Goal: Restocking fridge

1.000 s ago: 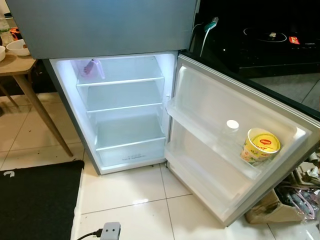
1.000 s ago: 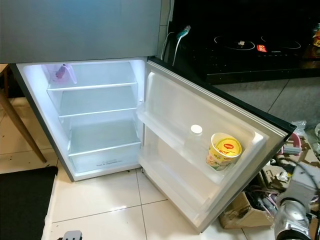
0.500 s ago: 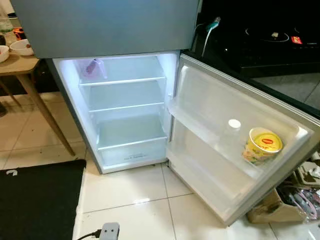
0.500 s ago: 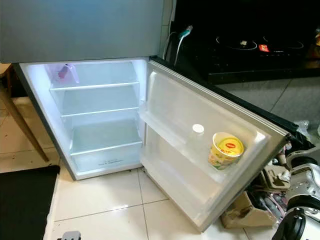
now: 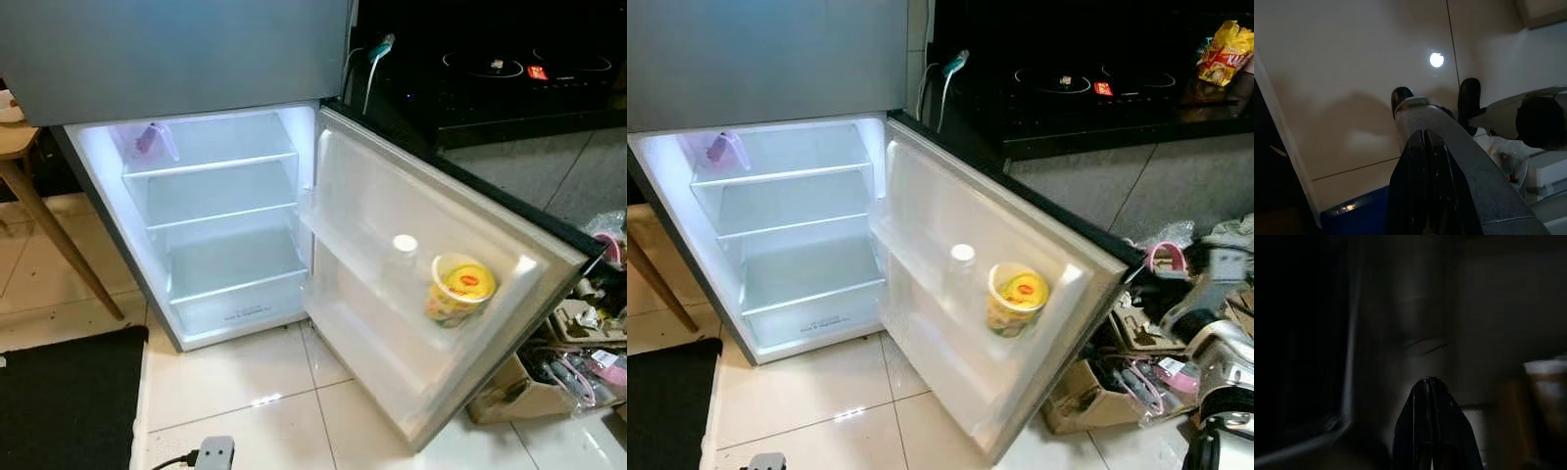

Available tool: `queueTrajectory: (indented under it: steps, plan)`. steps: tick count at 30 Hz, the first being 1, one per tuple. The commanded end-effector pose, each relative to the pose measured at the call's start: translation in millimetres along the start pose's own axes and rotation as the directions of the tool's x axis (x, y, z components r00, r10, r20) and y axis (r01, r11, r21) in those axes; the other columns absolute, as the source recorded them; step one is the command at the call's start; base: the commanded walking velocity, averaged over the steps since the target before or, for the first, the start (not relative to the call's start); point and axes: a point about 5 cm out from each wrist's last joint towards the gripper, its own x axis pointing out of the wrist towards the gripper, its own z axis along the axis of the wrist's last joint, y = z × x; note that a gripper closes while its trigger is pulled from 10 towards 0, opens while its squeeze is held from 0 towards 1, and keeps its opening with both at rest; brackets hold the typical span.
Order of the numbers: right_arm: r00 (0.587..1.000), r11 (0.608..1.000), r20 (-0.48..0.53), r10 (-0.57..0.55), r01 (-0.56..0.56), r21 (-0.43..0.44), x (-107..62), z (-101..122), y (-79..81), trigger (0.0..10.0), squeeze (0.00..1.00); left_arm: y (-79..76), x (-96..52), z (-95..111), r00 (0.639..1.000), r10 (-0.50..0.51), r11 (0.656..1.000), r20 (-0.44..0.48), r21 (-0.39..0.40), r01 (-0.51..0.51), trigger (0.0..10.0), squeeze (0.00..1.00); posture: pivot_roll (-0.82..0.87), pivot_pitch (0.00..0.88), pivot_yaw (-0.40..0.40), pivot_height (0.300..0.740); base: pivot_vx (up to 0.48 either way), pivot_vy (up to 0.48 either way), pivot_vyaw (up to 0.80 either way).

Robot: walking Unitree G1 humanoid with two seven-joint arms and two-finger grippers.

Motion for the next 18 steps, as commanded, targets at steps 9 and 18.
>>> queueTrajectory:
  steps: [9,18]
  plan:
    - [0.899,0.881,0.071,0.432,-0.437,0.181,9.4,-21.4,44.0,10.0,0.0,4.3,-1.8,-5.7,1.0,0.01,1.0,-0.018,-0.016,-0.011,10.0,0.0,-0.05,0.032,-0.029,0.74,0.0,0.0,0.0]
    - [0.92,0.962,-0.318,-0.231,0.265,0.065,-2.8,-106.9,26.9,10.0,0.0,4.2,-1.8,-6.6,1.0,0.01,1.0,-0.023,-0.01,-0.01,10.0,0.0,-0.05,0.024,-0.028,0.74,0.0,0.0,0.0]
